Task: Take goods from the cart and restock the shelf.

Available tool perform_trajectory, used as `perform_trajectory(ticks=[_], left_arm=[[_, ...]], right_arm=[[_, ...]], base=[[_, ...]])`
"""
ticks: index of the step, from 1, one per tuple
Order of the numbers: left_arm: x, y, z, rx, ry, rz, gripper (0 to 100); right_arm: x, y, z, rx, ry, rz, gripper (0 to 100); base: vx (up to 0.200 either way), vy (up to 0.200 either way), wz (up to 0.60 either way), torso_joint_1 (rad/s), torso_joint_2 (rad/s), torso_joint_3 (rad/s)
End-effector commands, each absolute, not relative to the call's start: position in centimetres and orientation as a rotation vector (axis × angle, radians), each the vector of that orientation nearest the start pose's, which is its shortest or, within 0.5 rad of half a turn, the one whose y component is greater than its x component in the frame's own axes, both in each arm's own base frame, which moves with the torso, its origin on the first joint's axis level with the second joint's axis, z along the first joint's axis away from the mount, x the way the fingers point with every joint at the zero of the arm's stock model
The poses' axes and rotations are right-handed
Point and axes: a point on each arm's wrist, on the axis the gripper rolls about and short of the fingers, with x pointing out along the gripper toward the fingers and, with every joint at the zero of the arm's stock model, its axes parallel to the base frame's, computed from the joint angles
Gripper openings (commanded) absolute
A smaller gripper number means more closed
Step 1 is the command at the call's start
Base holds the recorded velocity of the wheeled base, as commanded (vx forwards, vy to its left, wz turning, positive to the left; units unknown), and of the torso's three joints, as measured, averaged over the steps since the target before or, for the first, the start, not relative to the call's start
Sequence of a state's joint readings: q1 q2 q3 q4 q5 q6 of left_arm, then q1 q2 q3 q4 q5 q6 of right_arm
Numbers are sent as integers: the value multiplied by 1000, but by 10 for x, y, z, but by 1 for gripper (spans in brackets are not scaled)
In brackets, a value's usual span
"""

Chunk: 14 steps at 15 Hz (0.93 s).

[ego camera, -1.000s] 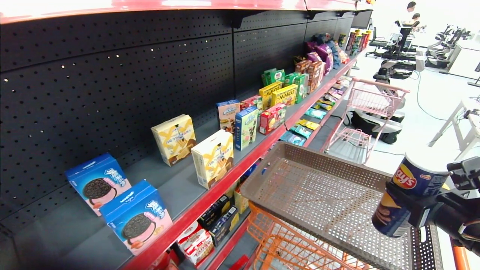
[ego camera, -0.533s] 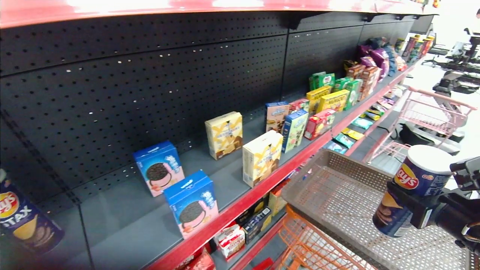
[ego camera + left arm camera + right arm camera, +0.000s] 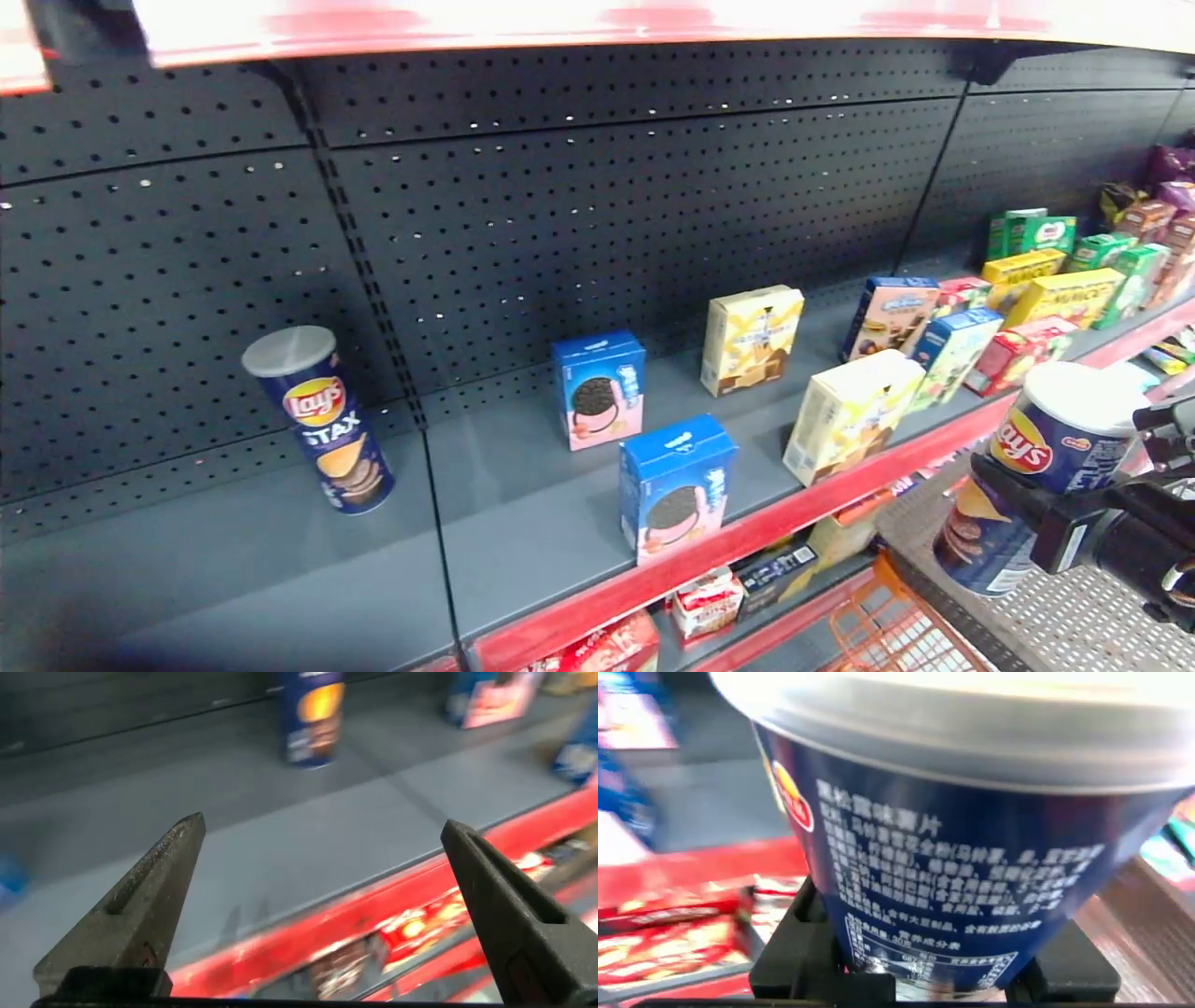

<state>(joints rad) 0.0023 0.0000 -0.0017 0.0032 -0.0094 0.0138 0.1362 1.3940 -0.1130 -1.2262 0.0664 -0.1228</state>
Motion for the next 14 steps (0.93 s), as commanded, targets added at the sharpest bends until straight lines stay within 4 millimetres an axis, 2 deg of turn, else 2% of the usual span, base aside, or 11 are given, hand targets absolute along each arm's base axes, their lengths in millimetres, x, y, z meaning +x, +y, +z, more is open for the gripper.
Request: perform_trajectory(ticks=[1,4,7,10,12,14], left_arm=[[-23,0,76,14,1,-6,100],[-23,0,76,14,1,-6,100],[-23,0,76,14,1,-6,100],[-23,0,76,14,1,-6,100],[-23,0,76,14,1,-6,100],[-23,0,76,14,1,-6,100]], right_arm=[[167,24,146,-124,31,200,0],[160,21,153,-115,24,138,0],[154,24,170,-106,-36,121,0],[144,28,164,-117,-3,138,0],[141,28,166,-110,-11,121,0],[143,36,177,-81,-29,228,0]], base=[[0,0,0,0,0,0],[0,0,0,0,0,0],[0,0,0,0,0,0],[0,0,0,0,0,0],[0,0,0,0,0,0],[0,0,0,0,0,0]])
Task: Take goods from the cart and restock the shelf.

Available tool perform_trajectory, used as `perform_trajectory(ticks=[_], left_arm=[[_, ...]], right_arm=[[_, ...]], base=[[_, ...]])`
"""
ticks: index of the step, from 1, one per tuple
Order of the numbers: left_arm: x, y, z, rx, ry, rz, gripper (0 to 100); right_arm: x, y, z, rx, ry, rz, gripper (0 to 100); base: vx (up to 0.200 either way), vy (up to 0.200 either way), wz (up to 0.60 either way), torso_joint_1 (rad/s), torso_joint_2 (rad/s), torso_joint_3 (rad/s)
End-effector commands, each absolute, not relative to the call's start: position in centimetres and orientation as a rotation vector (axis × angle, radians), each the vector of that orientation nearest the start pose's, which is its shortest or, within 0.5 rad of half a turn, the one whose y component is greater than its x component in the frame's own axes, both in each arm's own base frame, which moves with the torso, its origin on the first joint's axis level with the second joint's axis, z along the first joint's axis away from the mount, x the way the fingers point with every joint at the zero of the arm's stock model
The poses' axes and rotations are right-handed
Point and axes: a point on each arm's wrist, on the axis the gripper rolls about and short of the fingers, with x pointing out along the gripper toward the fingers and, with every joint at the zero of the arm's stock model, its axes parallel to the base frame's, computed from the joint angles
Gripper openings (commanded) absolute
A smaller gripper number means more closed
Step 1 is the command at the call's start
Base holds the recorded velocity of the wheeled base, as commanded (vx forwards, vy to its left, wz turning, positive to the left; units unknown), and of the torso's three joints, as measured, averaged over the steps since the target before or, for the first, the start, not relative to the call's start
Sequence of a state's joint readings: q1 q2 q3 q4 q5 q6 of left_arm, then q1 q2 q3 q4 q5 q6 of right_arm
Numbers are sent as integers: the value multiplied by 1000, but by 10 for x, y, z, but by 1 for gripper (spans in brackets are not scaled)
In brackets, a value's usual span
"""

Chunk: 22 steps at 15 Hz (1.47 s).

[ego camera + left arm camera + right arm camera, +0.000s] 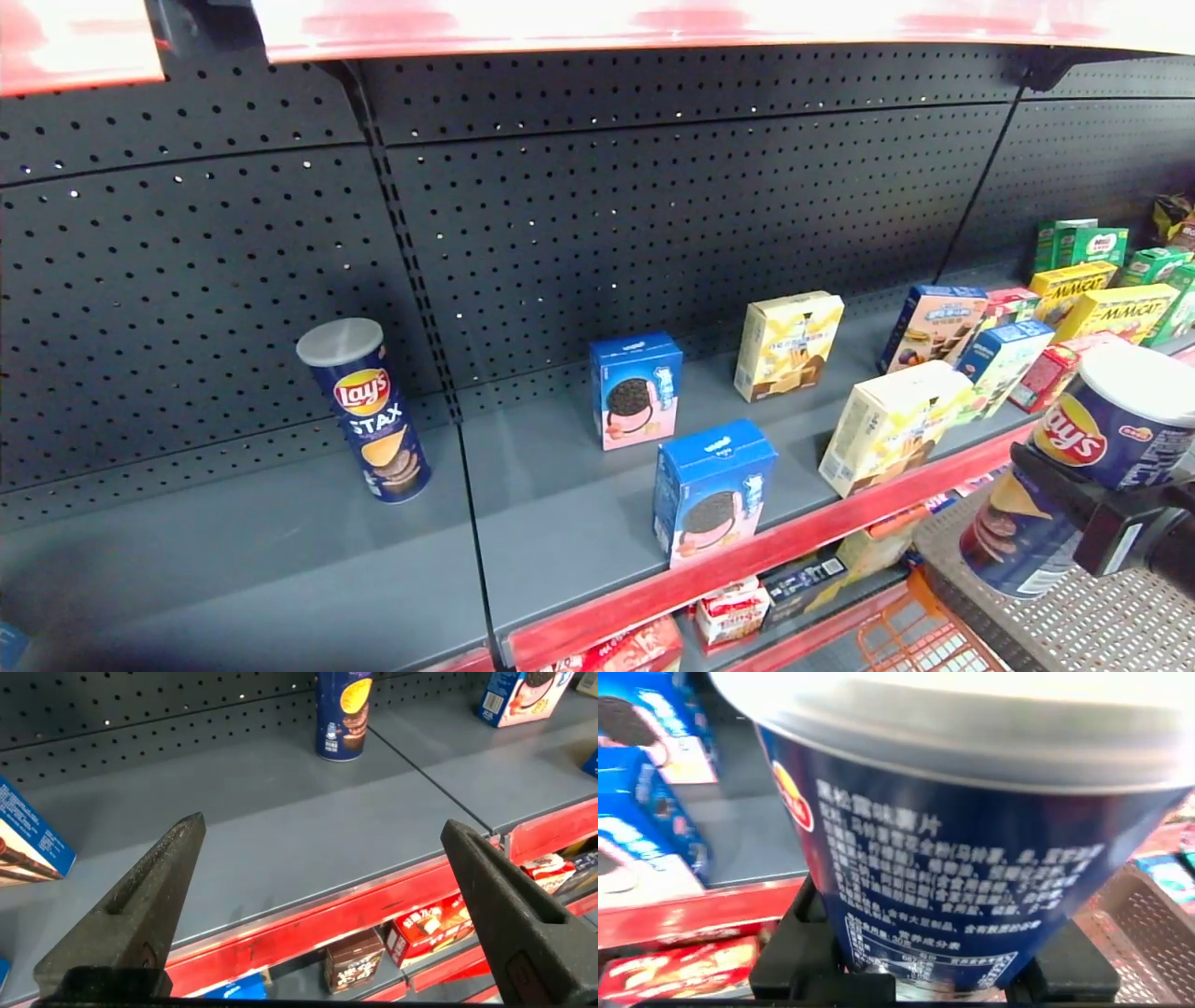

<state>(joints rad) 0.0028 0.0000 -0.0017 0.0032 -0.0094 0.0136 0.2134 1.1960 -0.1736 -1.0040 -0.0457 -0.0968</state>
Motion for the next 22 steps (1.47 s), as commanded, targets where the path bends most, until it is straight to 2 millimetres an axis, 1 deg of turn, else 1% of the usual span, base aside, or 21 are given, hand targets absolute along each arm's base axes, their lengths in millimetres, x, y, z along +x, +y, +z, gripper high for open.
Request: perform_trajectory(ticks=[1,2,4,5,6,7,8,9,11,12,14,17,20,22], left_arm=[[-23,0,76,14,1,-6,100],[-23,0,76,14,1,-6,100],[-23,0,76,14,1,-6,100],[-23,0,76,14,1,-6,100],[-23,0,76,14,1,-6,100],[-23,0,76,14,1,-6,100],[-23,0,76,14,1,-6,100],[-23,0,76,14,1,-6,100],[-23,0,76,14,1,-6,100],[-23,0,76,14,1,-6,100],[-23,0,76,14,1,-6,100],[-23,0,76,14,1,-6,100],[-23,0,76,14,1,-6,100],[-23,0,76,14,1,-6,100]], right_arm=[[143,37,178,-79,-33,237,0],[139,49,188,-51,-48,335,0],[133,58,193,-37,-54,431,0],[132,65,195,-33,-55,496,0],[134,73,195,-35,-56,533,0],[134,73,195,-35,-56,533,0],[137,85,196,-52,-45,554,0],[136,87,193,-69,-36,559,0],[135,89,190,-128,-42,566,0],[134,90,191,-130,-47,574,0],[132,90,189,-133,-40,582,0],[128,89,192,-129,-57,590,0],[127,88,200,-113,-90,592,0],[122,90,214,-105,-114,621,0]], base=[[0,0,0,0,0,0],[0,0,0,0,0,0],[0,0,0,0,0,0],[0,0,0,0,0,0],[0,0,0,0,0,0],[0,0,0,0,0,0],[0,0,0,0,0,0],[0,0,0,0,0,0],[0,0,0,0,0,0],[0,0,0,0,0,0],[0,0,600,0,0,0],[0,0,600,-1,2,5],[0,0,0,0,0,0],[0,0,0,0,0,0]])
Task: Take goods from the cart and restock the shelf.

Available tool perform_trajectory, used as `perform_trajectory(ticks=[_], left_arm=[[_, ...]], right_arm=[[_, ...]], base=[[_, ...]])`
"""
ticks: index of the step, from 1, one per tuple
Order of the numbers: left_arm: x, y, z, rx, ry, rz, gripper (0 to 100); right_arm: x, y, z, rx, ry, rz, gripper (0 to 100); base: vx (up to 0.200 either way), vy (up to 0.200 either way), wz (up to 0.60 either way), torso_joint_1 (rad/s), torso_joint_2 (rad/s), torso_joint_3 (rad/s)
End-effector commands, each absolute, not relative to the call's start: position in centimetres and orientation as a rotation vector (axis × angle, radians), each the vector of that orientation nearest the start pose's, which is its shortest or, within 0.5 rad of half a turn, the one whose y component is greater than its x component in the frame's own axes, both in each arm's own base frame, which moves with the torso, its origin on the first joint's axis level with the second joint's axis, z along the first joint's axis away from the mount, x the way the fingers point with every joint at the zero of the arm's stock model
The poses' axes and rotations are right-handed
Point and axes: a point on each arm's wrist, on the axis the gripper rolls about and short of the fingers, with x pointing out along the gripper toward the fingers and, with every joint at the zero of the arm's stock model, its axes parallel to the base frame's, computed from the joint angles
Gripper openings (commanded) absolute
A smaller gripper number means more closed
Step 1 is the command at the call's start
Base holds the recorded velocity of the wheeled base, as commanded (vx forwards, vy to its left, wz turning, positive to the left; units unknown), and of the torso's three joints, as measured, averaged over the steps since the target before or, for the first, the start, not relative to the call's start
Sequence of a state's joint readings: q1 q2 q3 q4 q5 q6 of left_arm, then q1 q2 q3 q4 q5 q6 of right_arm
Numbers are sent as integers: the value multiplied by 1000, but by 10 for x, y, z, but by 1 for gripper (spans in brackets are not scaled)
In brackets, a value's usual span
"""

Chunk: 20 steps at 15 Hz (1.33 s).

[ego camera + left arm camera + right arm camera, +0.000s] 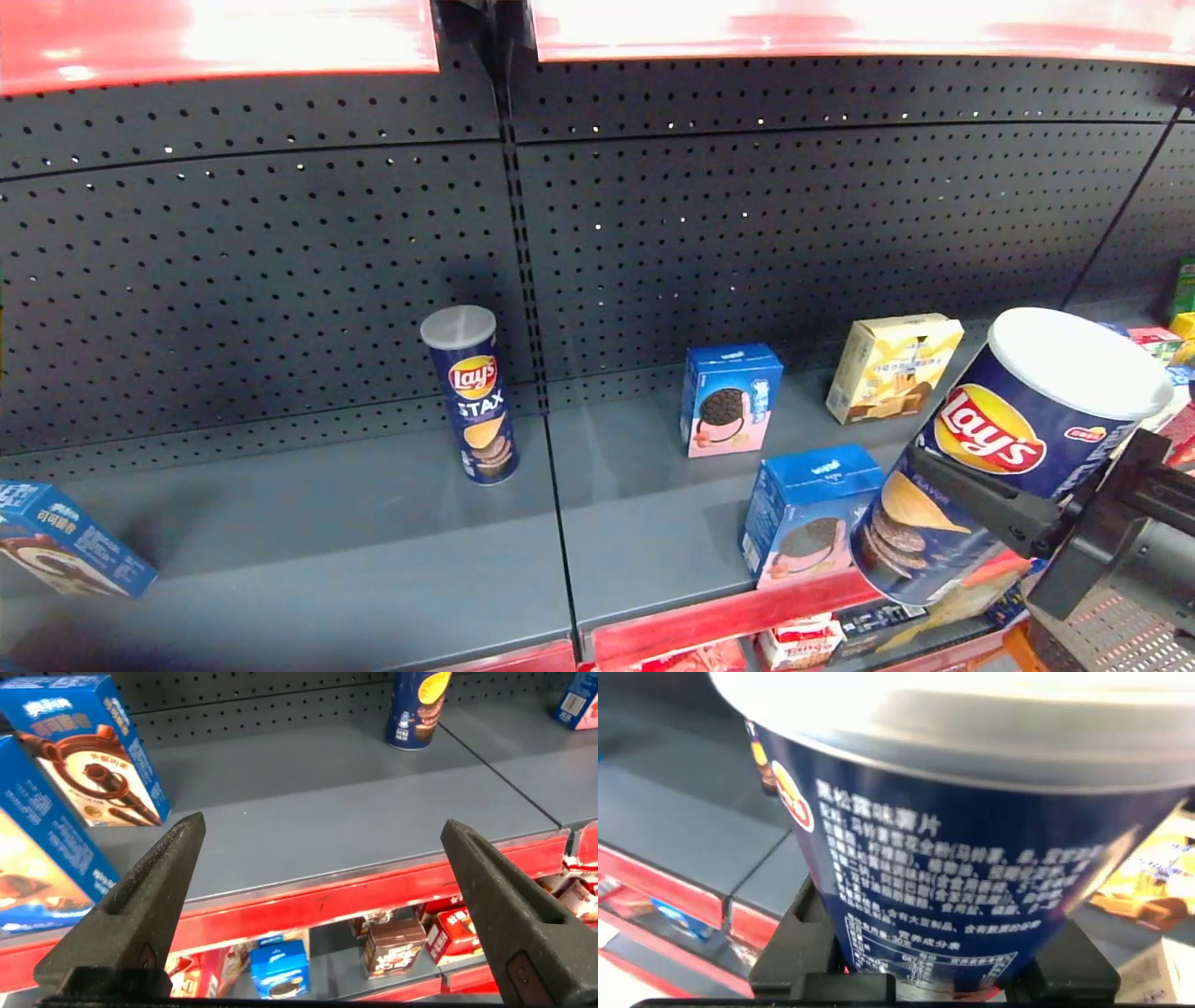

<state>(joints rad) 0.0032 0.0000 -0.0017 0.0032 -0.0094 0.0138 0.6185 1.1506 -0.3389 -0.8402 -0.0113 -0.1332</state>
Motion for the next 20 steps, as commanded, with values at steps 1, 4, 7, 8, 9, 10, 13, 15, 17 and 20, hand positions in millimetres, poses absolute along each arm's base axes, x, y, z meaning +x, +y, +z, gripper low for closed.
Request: perform_trajectory(ticks=[1,4,7,8,9,10,13,15,17,20], left_arm=[[-23,0,76,14,1,-6,100],[-23,0,76,14,1,-6,100],[-23,0,76,14,1,-6,100],[-23,0,76,14,1,-6,100],[-23,0,76,14,1,-6,100],[-23,0,76,14,1,-6,100],[-23,0,76,14,1,-6,100],[-23,0,76,14,1,-6,100],[-23,0,76,14,1,-6,100],[-23,0,76,14,1,-6,100]], right_arm=[[119,90,219,-97,-131,641,0],[111,102,233,-69,-169,766,0],[116,123,240,-66,-178,853,0],[116,128,239,-64,-167,874,0],[118,140,232,-70,-132,914,0],[124,147,227,-72,-117,915,0],[162,170,216,-47,-143,848,0],[170,176,231,-30,-197,839,0],[170,178,235,-35,-177,848,0],[170,177,226,-56,-112,851,0]], base=[[0,0,0,0,0,0],[0,0,0,0,0,0],[0,0,0,0,0,0],[0,0,0,0,0,0],[0,0,0,0,0,0],[0,0,0,0,0,0],[0,0,0,0,0,0],[0,0,0,0,0,0],[0,0,0,0,0,0],[0,0,0,0,0,0]])
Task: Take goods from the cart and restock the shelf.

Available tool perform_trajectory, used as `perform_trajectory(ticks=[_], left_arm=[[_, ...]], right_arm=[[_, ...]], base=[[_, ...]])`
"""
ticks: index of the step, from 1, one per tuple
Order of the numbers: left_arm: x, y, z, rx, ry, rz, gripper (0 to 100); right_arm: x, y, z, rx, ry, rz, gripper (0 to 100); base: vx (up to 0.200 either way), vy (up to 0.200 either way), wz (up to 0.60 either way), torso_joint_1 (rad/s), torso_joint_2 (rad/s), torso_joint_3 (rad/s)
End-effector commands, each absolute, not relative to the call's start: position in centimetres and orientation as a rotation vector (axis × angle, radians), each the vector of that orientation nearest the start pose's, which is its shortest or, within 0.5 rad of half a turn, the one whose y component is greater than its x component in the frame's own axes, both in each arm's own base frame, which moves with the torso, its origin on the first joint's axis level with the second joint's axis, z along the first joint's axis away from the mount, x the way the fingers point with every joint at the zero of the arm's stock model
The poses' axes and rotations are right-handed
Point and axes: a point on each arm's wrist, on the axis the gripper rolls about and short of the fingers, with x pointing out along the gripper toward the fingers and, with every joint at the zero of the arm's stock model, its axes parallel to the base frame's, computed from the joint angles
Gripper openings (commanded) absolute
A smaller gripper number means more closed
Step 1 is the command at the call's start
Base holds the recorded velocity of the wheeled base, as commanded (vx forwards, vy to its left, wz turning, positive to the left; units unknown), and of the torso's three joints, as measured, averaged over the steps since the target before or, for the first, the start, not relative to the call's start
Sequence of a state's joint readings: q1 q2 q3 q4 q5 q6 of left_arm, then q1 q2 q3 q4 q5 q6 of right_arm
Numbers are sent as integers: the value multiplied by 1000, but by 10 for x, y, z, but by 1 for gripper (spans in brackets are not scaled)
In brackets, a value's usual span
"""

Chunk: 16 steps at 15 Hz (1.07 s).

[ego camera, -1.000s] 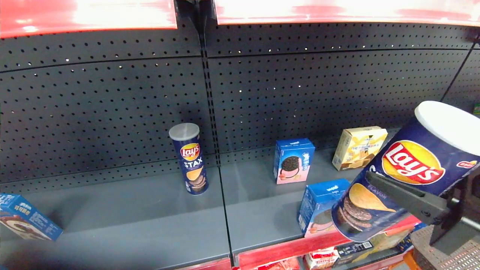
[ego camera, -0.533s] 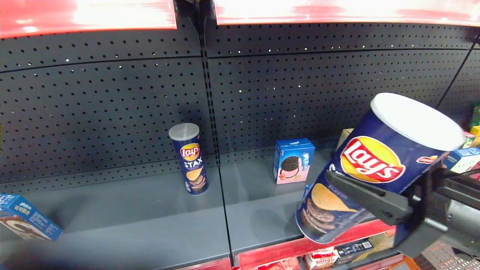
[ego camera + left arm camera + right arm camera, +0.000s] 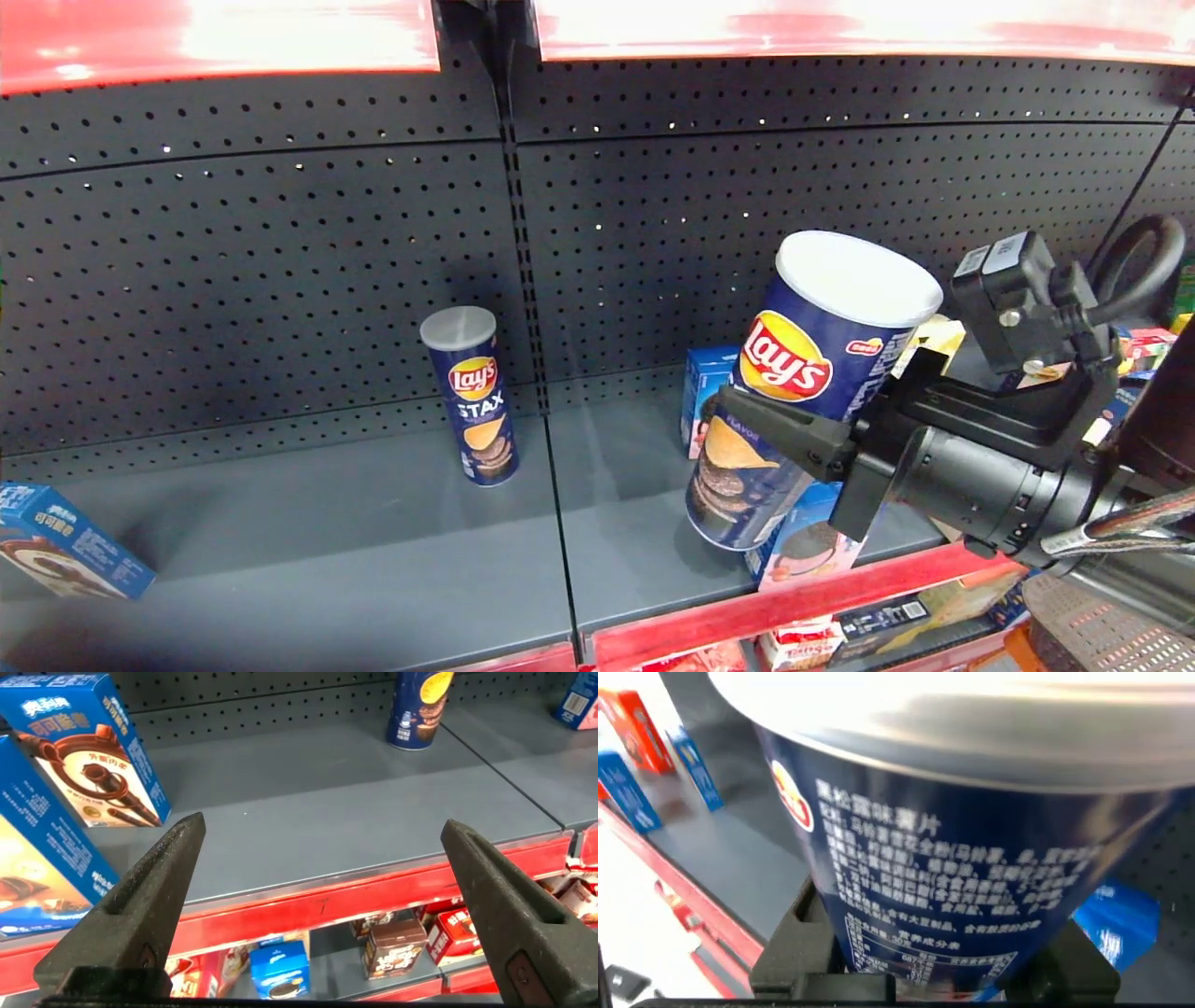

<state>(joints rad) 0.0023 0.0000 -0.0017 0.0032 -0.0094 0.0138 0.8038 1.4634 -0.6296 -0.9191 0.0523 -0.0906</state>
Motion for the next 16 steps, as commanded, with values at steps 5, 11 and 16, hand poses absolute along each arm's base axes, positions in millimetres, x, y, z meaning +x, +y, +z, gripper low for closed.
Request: perform_trajectory(ticks=[5,11,16], left_arm=[[-23,0,76,14,1,-6,100],[-23,0,76,14,1,-6,100],[-23,0,76,14,1,-6,100]], right_arm=[[180,197,242,-39,-161,860,0],[168,198,233,-95,-144,786,0],[170,192,234,-97,-146,764,0]], base=[[0,0,0,0,0,0],[0,0,0,0,0,0],[0,0,360,2,1,3]])
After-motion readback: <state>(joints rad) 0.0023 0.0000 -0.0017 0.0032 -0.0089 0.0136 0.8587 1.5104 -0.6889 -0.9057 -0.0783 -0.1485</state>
